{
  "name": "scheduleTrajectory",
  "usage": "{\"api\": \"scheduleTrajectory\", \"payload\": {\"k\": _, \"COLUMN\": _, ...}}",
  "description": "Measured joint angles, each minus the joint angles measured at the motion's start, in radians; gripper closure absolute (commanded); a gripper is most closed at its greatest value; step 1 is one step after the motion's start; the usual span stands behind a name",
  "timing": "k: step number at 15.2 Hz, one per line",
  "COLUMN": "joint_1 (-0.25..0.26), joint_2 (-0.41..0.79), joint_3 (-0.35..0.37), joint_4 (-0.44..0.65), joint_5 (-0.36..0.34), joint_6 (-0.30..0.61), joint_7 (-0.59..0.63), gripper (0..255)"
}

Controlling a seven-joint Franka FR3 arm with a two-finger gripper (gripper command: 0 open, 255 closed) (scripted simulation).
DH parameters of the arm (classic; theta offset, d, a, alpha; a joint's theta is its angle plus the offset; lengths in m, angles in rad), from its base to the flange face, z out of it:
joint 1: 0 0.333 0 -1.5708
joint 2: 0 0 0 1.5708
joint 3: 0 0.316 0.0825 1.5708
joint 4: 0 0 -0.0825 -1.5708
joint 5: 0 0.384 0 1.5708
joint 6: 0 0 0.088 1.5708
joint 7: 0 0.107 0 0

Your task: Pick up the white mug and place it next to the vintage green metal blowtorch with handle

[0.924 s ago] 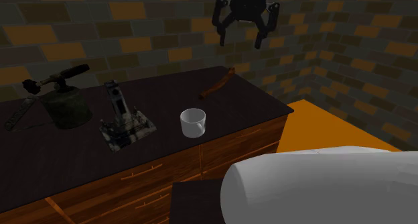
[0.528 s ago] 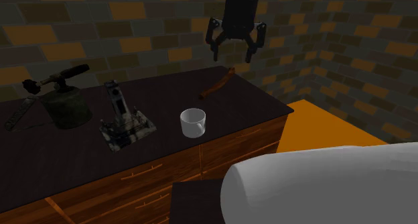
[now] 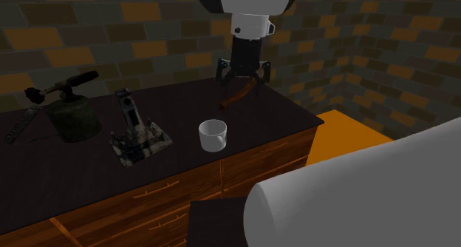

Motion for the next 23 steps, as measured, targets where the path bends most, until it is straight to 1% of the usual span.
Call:
{"api": "scheduleTrajectory", "payload": {"k": 7, "joint_1": 0.017, "joint_2": 0.239, "joint_3": 0.052, "joint_4": -0.009, "joint_5": -0.001, "joint_6": 0.244, "joint_7": 0.025, "gripper": 0}}
{"api": "scheduleTrajectory", "payload": {"k": 11, "joint_1": 0.022, "joint_2": 0.379, "joint_3": 0.073, "joint_4": 0.011, "joint_5": -0.018, "joint_6": 0.36, "joint_7": 0.043, "gripper": 0}}
{"api": "scheduleTrajectory", "payload": {"k": 18, "joint_1": 0.024, "joint_2": 0.472, "joint_3": 0.08, "joint_4": -0.012, "joint_5": -0.028, "joint_6": 0.475, "joint_7": 0.051, "gripper": 0}}
{"api": "scheduleTrajectory", "payload": {"k": 23, "joint_1": 0.024, "joint_2": 0.492, "joint_3": 0.082, "joint_4": -0.015, "joint_5": -0.03, "joint_6": 0.499, "joint_7": 0.053, "gripper": 0}}
